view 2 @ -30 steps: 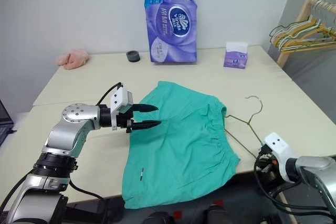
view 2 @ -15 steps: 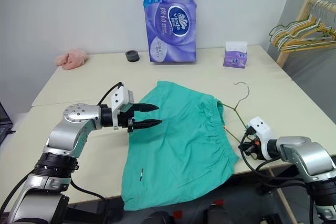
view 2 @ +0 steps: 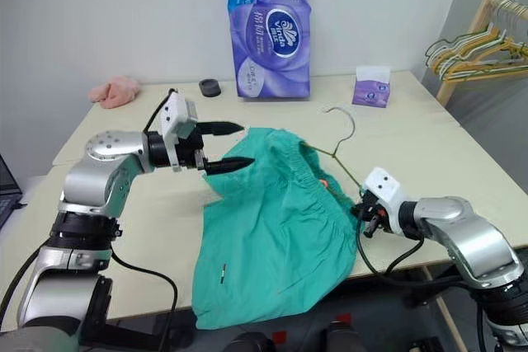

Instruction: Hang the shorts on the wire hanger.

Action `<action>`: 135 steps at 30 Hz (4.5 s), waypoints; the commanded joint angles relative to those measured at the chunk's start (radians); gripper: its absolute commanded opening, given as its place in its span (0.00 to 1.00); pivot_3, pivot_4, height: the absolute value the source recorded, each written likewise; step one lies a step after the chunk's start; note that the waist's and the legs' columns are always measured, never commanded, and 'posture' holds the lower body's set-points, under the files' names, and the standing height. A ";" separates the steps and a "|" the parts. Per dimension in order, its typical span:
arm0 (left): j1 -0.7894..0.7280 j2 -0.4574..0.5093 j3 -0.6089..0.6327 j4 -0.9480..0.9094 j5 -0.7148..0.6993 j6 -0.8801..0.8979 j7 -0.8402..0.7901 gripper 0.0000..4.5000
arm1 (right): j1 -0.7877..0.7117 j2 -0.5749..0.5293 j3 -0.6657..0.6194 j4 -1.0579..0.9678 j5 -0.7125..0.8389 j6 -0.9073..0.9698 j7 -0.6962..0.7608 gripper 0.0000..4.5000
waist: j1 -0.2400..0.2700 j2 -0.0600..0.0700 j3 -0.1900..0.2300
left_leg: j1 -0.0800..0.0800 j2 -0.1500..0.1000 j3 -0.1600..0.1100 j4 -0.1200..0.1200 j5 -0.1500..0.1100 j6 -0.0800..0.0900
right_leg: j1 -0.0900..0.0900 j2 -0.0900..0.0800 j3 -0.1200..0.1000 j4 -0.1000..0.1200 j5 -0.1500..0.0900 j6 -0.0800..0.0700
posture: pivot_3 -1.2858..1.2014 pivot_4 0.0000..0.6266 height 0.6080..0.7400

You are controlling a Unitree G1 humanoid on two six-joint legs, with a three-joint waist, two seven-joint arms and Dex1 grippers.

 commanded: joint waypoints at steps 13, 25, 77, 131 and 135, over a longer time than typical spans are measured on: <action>-0.081 0.050 -0.164 0.081 0.131 -0.255 -0.305 0.99 | -0.080 -0.061 0.110 -0.114 -0.166 -0.189 0.097 0.00 | -0.001 0.000 0.000 | 0.000 0.000 0.001 0.000 0.000 0.000 | -0.001 0.000 0.001 0.000 0.000 0.000 | 0.48 0.05 1.00; -0.030 0.009 -0.196 0.115 0.153 -0.316 -0.341 0.86 | -0.111 -0.049 0.095 -0.162 -0.171 -0.182 0.138 0.00 | -0.002 0.000 0.000 | 0.000 0.000 0.001 0.001 0.000 0.000 | -0.001 0.000 0.001 0.000 0.000 0.000 | 0.47 0.05 1.00; -0.008 -0.009 -0.162 0.185 0.153 -0.316 -0.307 0.00 | 0.567 0.253 -0.371 -0.398 0.139 -0.017 -0.072 0.99 | 0.002 -0.007 -0.013 | 0.000 0.002 -0.001 0.001 -0.001 0.002 | 0.001 0.001 -0.001 0.000 0.001 0.002 | 0.47 0.06 1.00; 0.018 0.112 -0.111 -0.112 -0.135 0.232 -0.376 0.00 | 0.465 0.230 -0.307 -0.147 0.160 -0.027 -0.225 0.00 | -0.003 -0.006 -0.018 | 0.001 0.000 0.000 0.002 -0.002 0.002 | 0.002 0.001 0.001 0.001 0.000 0.003 | 0.47 0.05 1.00; 0.020 0.127 -0.107 -0.142 -0.151 0.263 -0.383 0.00 | 0.466 0.229 -0.304 -0.125 0.152 -0.036 -0.224 0.00 | -0.002 -0.006 -0.018 | 0.001 0.000 0.000 0.002 -0.002 0.002 | 0.002 0.001 0.001 0.000 0.000 0.003 | 0.47 0.05 1.00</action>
